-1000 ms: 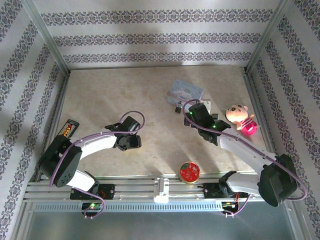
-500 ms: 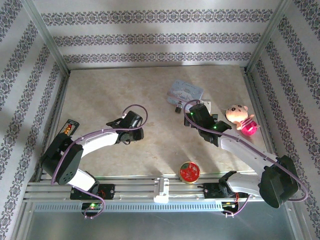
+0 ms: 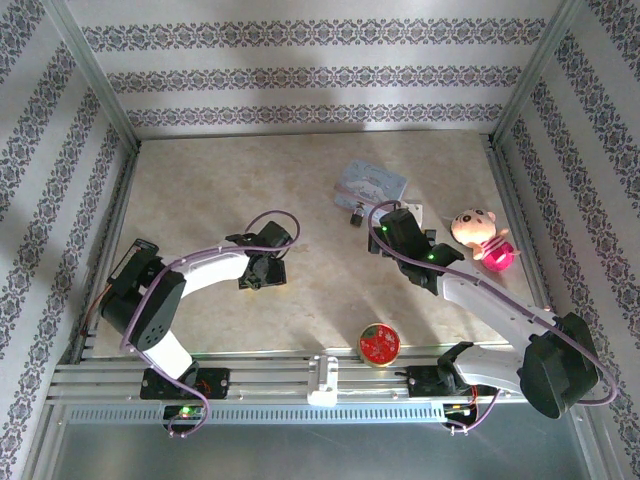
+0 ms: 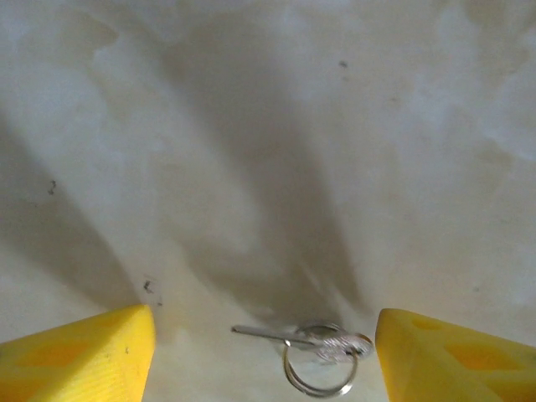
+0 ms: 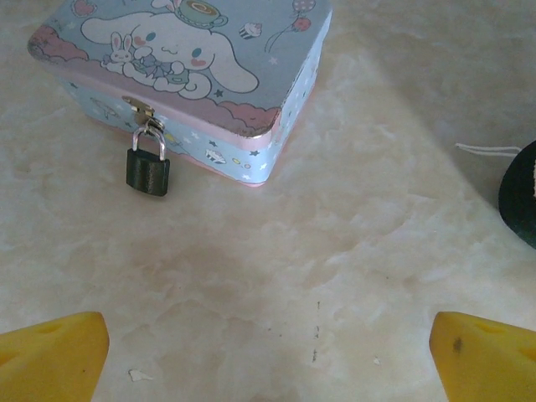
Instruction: Unlock a padlock with a key
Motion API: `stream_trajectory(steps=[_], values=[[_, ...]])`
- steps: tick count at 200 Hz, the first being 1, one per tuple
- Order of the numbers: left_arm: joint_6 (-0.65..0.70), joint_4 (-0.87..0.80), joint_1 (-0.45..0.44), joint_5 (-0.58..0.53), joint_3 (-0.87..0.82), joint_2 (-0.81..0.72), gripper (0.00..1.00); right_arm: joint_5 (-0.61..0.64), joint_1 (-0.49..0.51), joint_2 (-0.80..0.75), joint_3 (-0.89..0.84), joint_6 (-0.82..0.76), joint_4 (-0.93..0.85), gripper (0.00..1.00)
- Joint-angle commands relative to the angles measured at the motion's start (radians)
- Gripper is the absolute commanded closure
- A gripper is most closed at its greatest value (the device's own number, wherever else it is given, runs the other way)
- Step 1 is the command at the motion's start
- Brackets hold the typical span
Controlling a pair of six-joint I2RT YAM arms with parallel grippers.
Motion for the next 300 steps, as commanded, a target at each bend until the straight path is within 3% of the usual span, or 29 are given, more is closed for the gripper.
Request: stream_trajectory(steps=[1,58,122,164,224,300], values=[[-0.045,-0.040,-0.019,-0.056,0.039,0.023,0.27,-0.012,0.008,-0.023,-0.023,0.022,0.025,0.02],[-0.041,-0.091,-0.037,-0.062,0.096,0.097,0.31,-0.022,0.009,-0.024,-0.029,0.012,0.037,0.02],[-0.006,-0.257,-0.054,-0.116,0.018,0.022,0.39,-0.028,0.009,-0.040,-0.045,0.022,0.037,0.02],[-0.006,-0.220,-0.053,-0.108,0.003,-0.016,0.46,-0.018,0.009,-0.058,-0.051,0.042,0.035,0.02],[0.026,-0.141,-0.050,-0.105,0.059,0.032,0.44,-0.003,0.007,-0.067,-0.049,0.074,0.024,0.02],[0.173,-0.134,-0.035,-0.142,0.151,0.073,0.54,0.038,0.004,-0.109,-0.078,0.119,0.026,0.02]])
